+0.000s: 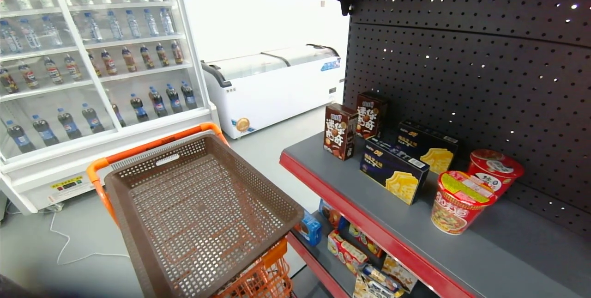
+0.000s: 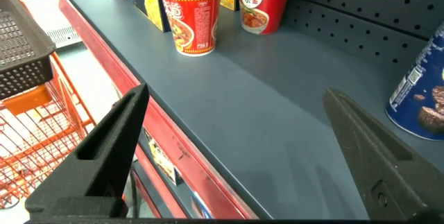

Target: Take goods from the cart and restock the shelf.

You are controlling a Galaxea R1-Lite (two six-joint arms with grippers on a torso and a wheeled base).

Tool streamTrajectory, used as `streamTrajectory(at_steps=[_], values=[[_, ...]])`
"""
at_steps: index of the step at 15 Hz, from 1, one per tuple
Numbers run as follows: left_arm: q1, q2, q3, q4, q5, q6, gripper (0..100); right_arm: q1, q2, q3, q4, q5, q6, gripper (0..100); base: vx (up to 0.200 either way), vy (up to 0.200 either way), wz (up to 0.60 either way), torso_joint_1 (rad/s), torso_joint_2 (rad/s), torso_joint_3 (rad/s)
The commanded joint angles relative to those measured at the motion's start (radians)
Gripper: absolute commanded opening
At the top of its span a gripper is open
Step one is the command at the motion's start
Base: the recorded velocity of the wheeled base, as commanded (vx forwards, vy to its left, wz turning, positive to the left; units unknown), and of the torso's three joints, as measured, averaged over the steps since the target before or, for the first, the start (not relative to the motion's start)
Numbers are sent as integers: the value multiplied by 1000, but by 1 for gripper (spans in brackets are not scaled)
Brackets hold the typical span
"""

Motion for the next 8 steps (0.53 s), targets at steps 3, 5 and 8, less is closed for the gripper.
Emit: streamTrajectory(at_steps=[3, 5, 8], values=[[-1, -45, 21, 2, 0, -1, 0, 0, 0, 0, 0, 0, 0, 100, 0, 0, -600, 7, 2, 2], [-1, -54, 27, 2, -2, -1, 0, 0, 0, 0, 0, 0, -1, 100, 0, 0, -600, 0, 2, 7], [-3, -72, 38, 3, -2, -5, 0, 0, 0, 0, 0, 0, -1, 100, 0, 0, -600, -1, 5, -2]])
